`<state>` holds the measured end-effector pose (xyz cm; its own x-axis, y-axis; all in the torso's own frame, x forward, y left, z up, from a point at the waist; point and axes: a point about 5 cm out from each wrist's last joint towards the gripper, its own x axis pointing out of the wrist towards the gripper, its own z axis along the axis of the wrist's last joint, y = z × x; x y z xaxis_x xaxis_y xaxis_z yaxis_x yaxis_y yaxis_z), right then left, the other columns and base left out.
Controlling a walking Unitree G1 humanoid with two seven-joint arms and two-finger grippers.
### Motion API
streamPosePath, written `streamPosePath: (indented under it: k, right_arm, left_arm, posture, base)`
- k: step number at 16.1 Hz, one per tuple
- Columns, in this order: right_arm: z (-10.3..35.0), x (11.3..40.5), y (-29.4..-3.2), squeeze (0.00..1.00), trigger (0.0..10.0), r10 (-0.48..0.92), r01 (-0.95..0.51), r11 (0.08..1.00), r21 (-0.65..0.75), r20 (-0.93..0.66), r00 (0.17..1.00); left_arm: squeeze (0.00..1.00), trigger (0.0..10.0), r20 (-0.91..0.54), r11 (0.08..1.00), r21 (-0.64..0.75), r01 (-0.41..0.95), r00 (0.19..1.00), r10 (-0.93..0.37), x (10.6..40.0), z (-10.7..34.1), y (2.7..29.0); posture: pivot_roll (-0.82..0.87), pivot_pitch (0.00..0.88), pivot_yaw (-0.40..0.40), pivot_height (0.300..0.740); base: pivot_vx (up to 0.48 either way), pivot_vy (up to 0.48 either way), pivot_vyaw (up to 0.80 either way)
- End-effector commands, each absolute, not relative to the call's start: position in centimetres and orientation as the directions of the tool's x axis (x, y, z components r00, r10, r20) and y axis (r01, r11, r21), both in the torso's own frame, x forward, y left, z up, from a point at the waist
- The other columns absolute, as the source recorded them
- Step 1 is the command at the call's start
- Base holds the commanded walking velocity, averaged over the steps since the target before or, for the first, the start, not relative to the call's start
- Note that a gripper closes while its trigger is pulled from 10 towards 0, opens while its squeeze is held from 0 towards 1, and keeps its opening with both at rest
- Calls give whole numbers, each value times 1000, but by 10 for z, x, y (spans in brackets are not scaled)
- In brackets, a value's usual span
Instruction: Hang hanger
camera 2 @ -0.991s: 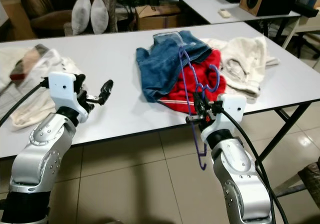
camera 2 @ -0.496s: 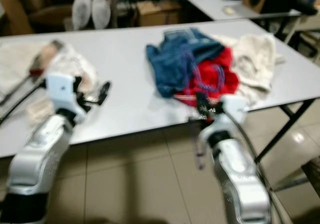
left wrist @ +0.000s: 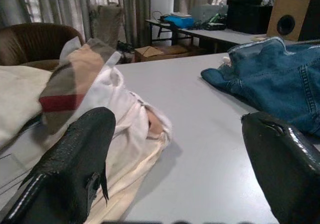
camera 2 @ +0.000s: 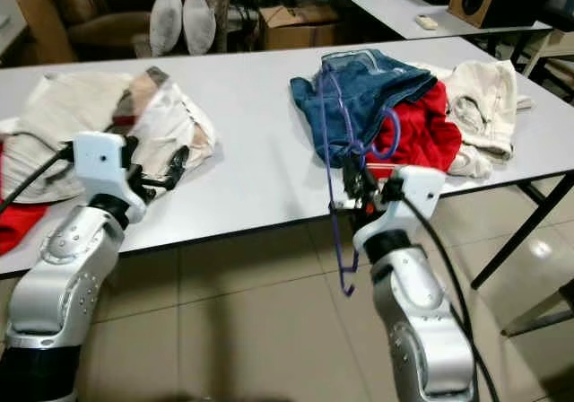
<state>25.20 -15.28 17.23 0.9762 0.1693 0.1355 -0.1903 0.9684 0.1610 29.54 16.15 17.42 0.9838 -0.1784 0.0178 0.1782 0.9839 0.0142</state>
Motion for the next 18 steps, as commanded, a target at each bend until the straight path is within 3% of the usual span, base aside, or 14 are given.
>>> streamPosePath:
  k: [1,2,3,9,18]
  right_arm:
    - [174,252,-157,0,10000,148,-172,971,168,142,979]
    - [173,252,-158,0,10000,135,-156,974,162,131,982]
    - [166,250,-158,0,10000,166,-181,968,174,99,981]
    - [155,247,-158,0,10000,191,-193,966,173,33,981]
    - [146,246,-164,0,10000,212,-210,973,96,-11,977]
  left_arm:
    - [569,10000,4,982,14,188,982,-188,296,174,157]
    - [569,10000,-3,983,7,186,983,-186,296,173,157]
    - [24,10000,1,980,39,197,980,-197,296,172,156]
    - [27,10000,-18,974,94,208,978,-207,295,163,154]
    - [35,10000,-56,985,97,140,989,-135,292,153,162]
  posture:
    - [-57,12,30,740]
    - [-57,12,30,740]
    - [-56,12,29,740]
    - [-62,13,33,740]
    - [-64,0,18,740]
  base:
    - [0,0,0]
    - [0,0,0]
    - [0,0,0]
    - [0,0,0]
    - [313,0,-224]
